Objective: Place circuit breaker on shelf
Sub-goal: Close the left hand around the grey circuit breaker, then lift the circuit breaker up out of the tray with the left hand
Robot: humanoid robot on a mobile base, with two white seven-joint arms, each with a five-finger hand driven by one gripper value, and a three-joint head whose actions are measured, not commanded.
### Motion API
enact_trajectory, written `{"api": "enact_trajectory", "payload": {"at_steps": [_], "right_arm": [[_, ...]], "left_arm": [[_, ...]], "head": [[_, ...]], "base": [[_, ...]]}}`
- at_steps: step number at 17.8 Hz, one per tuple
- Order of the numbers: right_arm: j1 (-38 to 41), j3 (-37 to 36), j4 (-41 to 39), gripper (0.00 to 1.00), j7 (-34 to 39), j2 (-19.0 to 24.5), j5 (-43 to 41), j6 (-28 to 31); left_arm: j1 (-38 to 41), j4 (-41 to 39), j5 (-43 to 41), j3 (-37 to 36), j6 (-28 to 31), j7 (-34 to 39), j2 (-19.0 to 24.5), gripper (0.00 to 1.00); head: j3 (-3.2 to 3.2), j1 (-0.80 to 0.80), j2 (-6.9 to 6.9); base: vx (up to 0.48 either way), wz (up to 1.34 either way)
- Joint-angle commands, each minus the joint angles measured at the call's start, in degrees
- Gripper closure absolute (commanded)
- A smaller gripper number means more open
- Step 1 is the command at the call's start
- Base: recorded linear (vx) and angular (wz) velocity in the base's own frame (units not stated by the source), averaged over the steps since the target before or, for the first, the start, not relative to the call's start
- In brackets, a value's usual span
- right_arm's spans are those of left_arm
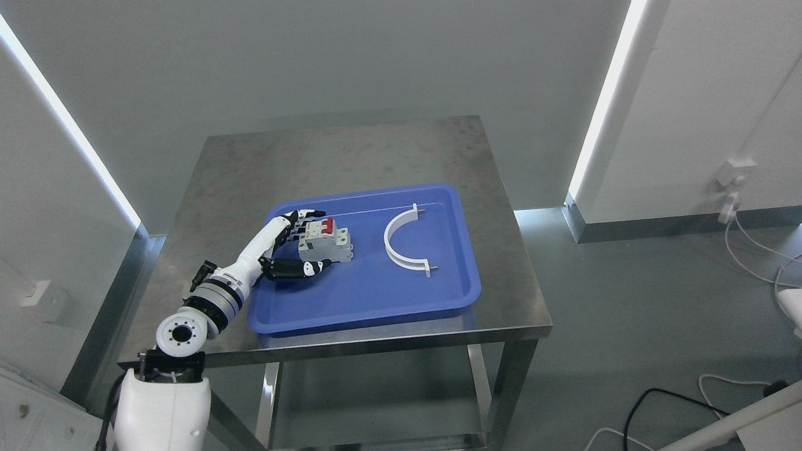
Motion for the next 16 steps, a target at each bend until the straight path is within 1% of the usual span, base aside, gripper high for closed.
{"api": "enact_trajectory", "payload": {"at_steps": [1, 3, 4, 5, 6, 8, 9, 10, 11, 12, 13, 14, 15, 16], "right_arm": [[-0.03, 0.00, 0.00, 0.00, 0.06, -1.00, 0.00, -0.04], [-0.03, 0.00, 0.00, 0.00, 0.06, -1.00, 0.00, -0.04], [-0.03, 0.00, 0.00, 0.00, 0.06, -1.00, 0.00, -0.04], [0.06, 0.00, 0.00, 0.00, 0.06, -1.00, 0.00, -0.04], [0.06, 0.00, 0.00, 0.00, 0.06, -1.00, 0.00, -0.04], [0.06, 0.00, 0.00, 0.00, 0.06, -1.00, 0.00, -0.04], [-0.03, 0.00, 0.00, 0.00, 0.06, -1.00, 0.00, -0.04], [0.06, 0.00, 0.00, 0.00, 0.06, -1.00, 0.00, -0.04], [-0.03, 0.00, 0.00, 0.00, 0.06, -1.00, 0.00, -0.04], [-0.03, 0.00, 0.00, 0.00, 0.06, -1.00, 0.00, -0.04], [-0.03, 0.00, 0.00, 0.00, 0.06, -1.00, 0.00, -0.04], [-0.03, 0.00, 0.00, 0.00, 0.06, -1.00, 0.00, -0.04], [-0.03, 0.00, 0.00, 0.00, 0.06, -1.00, 0.00, -0.04], [-0.03, 0.00, 0.00, 0.00, 0.06, -1.00, 0.00, -0.04]], "left_arm": [[-0.28, 2.96, -1.33, 1.20, -4.82, -0.18, 0.04, 0.71], [-0.37, 3.05, -1.25, 2.16, -6.06, 0.09, -0.57, 0.78], [-0.63, 2.96, -0.98, 2.86, -6.33, 0.09, -1.53, 0.81], [-1.07, 2.88, -0.81, 3.39, -7.29, 0.09, -2.59, 0.84], [-1.51, 2.61, -0.63, 4.09, -8.61, 0.09, -2.74, 0.86], [-2.91, 1.65, -0.46, 6.72, -10.37, 0.09, -2.74, 0.89], [-4.57, 0.17, 0.15, 9.43, -10.81, 0.26, -2.74, 0.90], [-5.81, -0.98, 2.60, 10.33, -10.82, 0.35, -2.74, 0.90], [-6.08, -2.56, 7.41, 10.95, -10.82, 1.66, -2.74, 0.90], [-6.08, -3.70, 11.81, 12.00, -10.90, 4.45, -2.74, 0.89], [-5.82, -4.67, 16.46, 13.14, -11.60, 9.09, -2.74, 0.89], [-5.21, -4.86, 19.81, 13.50, -13.61, 12.88, -2.74, 0.88], [-3.55, -5.03, 22.55, 13.50, -17.02, 16.57, -2.74, 0.88], [-1.62, -6.08, 23.01, 13.33, -19.23, 19.92, -2.74, 0.88]], "head": [[0.00, 0.00, 0.00], [0.00, 0.00, 0.00], [0.00, 0.00, 0.00], [0.00, 0.00, 0.00], [0.00, 0.00, 0.00], [0.00, 0.00, 0.00], [0.00, 0.00, 0.00], [0.00, 0.00, 0.00], [0.00, 0.00, 0.00], [0.00, 0.00, 0.00], [0.00, 0.00, 0.00], [0.00, 0.00, 0.00], [0.00, 0.00, 0.00], [0.00, 0.00, 0.00]], "base": [[-0.002, -0.03], [0.003, -0.01], [0.000, 0.00], [0.000, 0.00], [0.000, 0.00], [0.000, 0.00], [0.000, 0.00], [0.000, 0.00], [0.000, 0.00], [0.000, 0.00], [0.000, 0.00], [0.000, 0.00], [0.000, 0.00], [0.000, 0.00]]}}
